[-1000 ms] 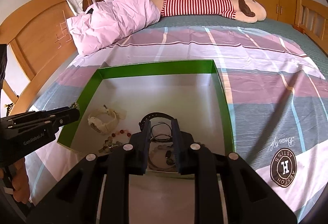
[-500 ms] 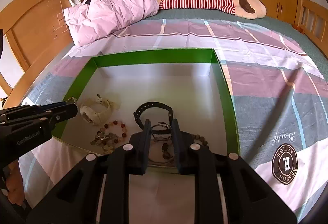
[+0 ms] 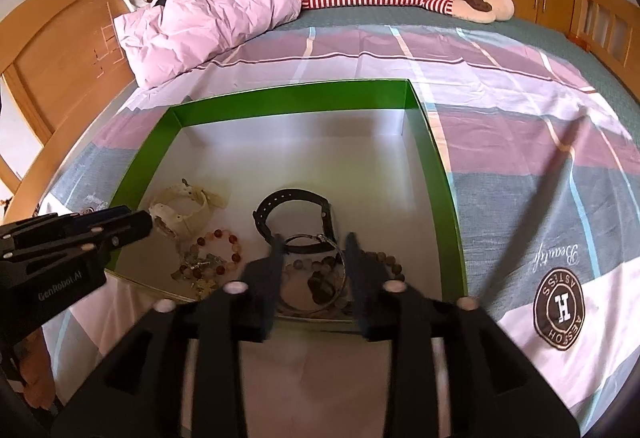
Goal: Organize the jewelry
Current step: 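Lower both rings into the green box and open both tools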
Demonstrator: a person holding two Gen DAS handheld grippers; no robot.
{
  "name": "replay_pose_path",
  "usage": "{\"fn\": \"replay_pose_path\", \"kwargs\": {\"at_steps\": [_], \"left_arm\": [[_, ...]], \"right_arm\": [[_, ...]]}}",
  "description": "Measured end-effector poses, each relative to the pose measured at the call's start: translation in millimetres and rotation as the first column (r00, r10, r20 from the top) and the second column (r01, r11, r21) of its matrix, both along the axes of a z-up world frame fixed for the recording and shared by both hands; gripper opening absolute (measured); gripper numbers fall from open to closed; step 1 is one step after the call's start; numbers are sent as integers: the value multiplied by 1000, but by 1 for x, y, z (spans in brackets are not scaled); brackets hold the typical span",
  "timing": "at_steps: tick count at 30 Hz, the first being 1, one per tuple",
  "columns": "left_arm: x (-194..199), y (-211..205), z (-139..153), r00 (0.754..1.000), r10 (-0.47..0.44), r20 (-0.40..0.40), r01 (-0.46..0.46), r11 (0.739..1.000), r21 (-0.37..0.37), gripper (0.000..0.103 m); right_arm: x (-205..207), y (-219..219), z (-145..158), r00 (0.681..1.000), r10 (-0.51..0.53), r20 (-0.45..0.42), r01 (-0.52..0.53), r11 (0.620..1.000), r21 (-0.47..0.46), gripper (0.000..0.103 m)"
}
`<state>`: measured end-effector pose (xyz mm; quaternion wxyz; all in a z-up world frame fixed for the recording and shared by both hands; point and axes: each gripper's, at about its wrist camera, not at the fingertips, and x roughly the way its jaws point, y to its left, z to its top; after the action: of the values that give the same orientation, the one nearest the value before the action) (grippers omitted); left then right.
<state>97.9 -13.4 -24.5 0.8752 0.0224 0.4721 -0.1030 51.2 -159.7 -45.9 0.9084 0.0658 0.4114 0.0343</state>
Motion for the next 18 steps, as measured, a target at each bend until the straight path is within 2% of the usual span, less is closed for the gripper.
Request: {"fn": "replay_pose_path", "kwargs": {"at_steps": [3, 4, 5, 6, 8, 10, 12, 14, 18], "left_arm": [[-1, 2, 4, 1000, 5, 13, -5, 1000, -5, 47], [-1, 3, 5, 1000, 7, 14, -7, 1000, -11, 49], [-1, 5, 6, 1000, 13, 18, -13, 1000, -17, 55], [-1, 6, 7, 1000, 21, 22, -20, 1000, -21, 62], [-1, 8, 9, 999, 33, 29, -32, 999, -20, 69], [-1, 10, 12, 998, 45, 40, -44, 999, -18, 75], [-2, 13, 16, 997, 60, 51, -58, 998, -26, 87], [-4, 15, 21, 996, 65, 56, -62, 997, -43, 93], [-10, 18, 28, 995, 64, 77, -59, 995, -75, 98]], "right_arm": [[-3, 1, 6, 1000, -2, 20, 2, 1000, -1, 53], [-5, 1, 8, 1000, -5, 31, 5, 1000, -4, 59], [-6, 2, 10, 999, -9, 40, 9, 1000, -6, 67], [-8, 2, 12, 999, -15, 52, 16, 1000, -9, 71], [-12, 1, 16, 996, -30, 83, 32, 999, -20, 86], [-15, 1, 19, 994, -40, 102, 44, 998, -33, 92], [-16, 0, 21, 993, -52, 104, 57, 997, -51, 96], [-16, -3, 22, 992, -63, 106, 69, 996, -54, 101], [-16, -9, 24, 991, -84, 108, 90, 995, -52, 102]]}}
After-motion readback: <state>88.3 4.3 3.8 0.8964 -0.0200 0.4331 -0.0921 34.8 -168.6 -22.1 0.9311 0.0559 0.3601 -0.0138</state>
